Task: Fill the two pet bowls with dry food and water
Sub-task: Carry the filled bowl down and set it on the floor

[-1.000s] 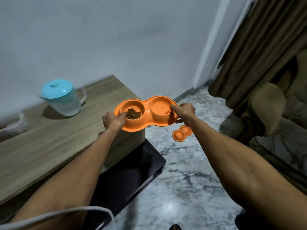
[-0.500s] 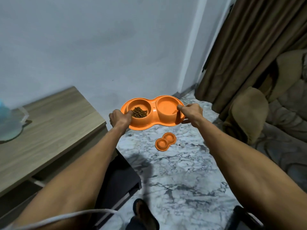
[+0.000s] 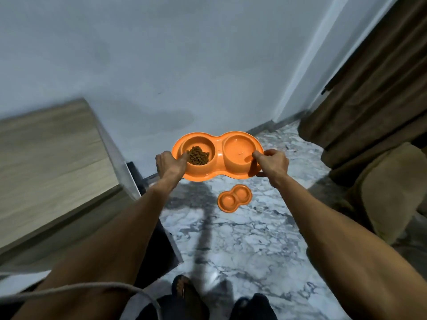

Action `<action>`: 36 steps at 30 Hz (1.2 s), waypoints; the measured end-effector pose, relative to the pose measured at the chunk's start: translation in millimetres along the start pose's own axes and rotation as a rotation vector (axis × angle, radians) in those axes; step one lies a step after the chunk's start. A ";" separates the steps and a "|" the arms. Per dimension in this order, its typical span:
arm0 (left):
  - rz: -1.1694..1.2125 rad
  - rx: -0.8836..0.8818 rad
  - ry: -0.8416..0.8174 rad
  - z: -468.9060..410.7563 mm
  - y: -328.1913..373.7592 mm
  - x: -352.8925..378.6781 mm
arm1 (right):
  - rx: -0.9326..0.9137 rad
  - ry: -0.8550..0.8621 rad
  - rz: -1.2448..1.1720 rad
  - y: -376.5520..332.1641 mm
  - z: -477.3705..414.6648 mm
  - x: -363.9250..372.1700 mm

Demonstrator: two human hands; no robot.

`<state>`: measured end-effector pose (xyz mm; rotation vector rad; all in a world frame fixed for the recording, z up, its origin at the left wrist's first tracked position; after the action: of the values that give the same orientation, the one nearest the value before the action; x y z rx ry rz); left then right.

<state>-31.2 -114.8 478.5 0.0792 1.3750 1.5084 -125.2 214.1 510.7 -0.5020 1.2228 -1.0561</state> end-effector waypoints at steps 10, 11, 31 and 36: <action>0.006 -0.097 0.145 -94.5 -85.5 99.1 | -0.043 -0.196 0.039 82.1 -155.3 132.4; 0.016 -0.107 0.169 -105.1 -99.3 113.3 | -0.053 -0.216 0.051 96.5 -172.2 150.0; 0.003 -0.485 0.314 -281.4 -495.8 368.5 | -0.032 -0.413 0.206 447.6 -355.0 461.8; 0.002 -0.494 0.330 -292.3 -512.4 372.2 | -0.058 -0.439 0.226 457.4 -357.1 482.7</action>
<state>-69.4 -161.9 -216.3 -0.4968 1.2078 1.8798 -292.7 86.9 -214.2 -0.5894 0.8960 -0.6745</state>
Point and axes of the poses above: each hand's wrist, its own z-axis away from the middle knuckle, its own x-axis out of the palm, y = z × x, the point moved 9 cm from there along -z, towards the middle knuckle, and after that the axes turned 2 degrees about -x, right-handed, at the moved point
